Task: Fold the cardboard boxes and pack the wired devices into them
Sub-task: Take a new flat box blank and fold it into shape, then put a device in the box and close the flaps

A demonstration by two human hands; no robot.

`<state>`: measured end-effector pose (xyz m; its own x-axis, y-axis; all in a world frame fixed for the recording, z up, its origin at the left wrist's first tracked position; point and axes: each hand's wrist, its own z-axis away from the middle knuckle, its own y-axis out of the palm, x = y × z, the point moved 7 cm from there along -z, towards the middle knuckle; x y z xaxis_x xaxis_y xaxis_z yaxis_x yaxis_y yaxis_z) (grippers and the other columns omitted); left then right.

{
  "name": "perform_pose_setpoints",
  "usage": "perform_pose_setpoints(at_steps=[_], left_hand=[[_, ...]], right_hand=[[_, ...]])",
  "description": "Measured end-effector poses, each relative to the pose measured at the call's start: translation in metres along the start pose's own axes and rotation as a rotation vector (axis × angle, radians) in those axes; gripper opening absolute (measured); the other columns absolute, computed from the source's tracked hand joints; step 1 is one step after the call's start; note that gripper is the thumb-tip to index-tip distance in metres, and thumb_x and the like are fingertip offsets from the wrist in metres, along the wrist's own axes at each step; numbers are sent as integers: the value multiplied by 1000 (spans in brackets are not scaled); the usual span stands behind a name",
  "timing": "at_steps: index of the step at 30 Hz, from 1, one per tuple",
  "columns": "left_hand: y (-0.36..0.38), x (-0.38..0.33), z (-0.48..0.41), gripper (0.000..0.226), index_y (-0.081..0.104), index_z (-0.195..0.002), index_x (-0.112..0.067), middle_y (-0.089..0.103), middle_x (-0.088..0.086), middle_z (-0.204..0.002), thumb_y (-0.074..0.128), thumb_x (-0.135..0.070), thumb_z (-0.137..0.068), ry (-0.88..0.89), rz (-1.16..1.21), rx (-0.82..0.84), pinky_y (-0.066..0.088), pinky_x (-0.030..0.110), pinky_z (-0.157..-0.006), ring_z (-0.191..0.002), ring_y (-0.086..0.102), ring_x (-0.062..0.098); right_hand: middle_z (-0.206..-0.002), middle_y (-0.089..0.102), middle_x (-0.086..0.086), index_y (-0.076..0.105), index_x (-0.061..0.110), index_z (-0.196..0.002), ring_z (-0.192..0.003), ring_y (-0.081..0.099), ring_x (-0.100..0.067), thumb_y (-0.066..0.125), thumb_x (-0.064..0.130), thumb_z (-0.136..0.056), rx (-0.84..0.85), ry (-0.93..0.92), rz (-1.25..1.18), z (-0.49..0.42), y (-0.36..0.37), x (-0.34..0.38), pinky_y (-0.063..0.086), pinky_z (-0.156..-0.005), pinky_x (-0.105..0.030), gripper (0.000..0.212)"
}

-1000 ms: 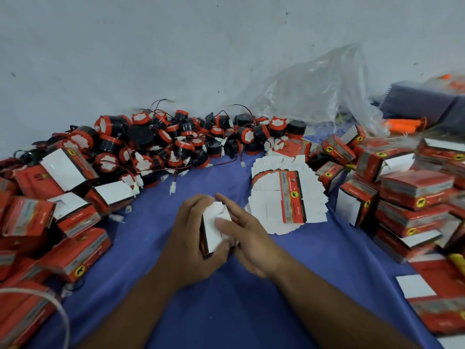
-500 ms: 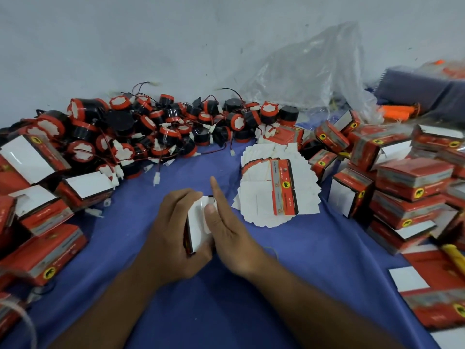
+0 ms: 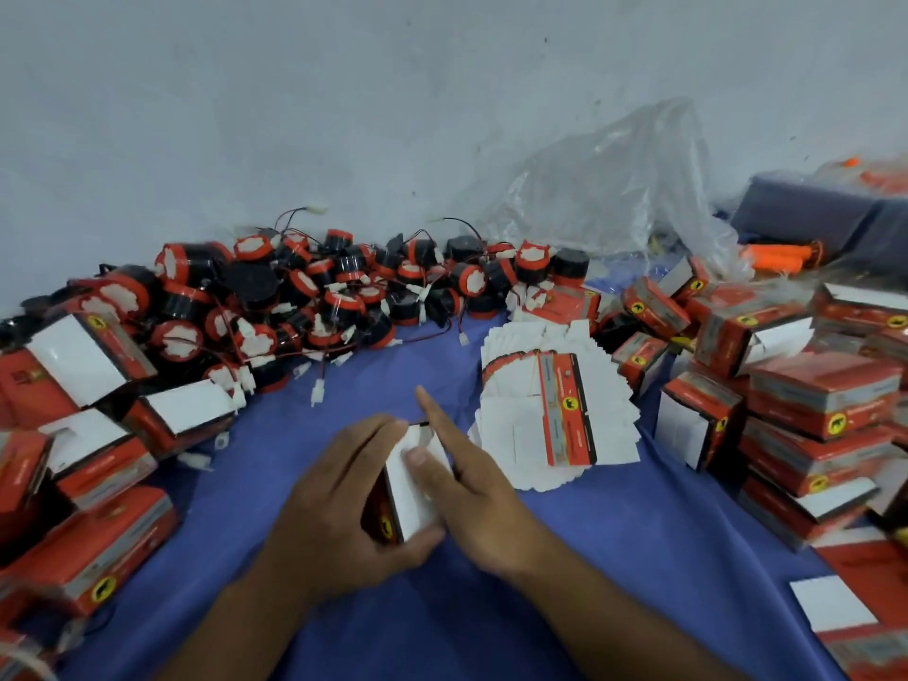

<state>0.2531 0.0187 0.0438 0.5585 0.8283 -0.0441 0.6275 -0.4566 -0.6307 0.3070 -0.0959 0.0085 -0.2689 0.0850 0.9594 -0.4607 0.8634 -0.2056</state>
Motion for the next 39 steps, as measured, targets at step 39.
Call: perform_pose_setpoints(at_steps=[39], left_hand=[[24,22,15,65,40,-143,-12,42,6,-143,51,-51,-92,-76,-18,270,32,38,-106,-125,44,28]], right_hand=[[-130,62,-12,43,5,-149,-117,44,-18,73,8,-83,71,-551,892,14,-7,38,32,-106,-25,73]])
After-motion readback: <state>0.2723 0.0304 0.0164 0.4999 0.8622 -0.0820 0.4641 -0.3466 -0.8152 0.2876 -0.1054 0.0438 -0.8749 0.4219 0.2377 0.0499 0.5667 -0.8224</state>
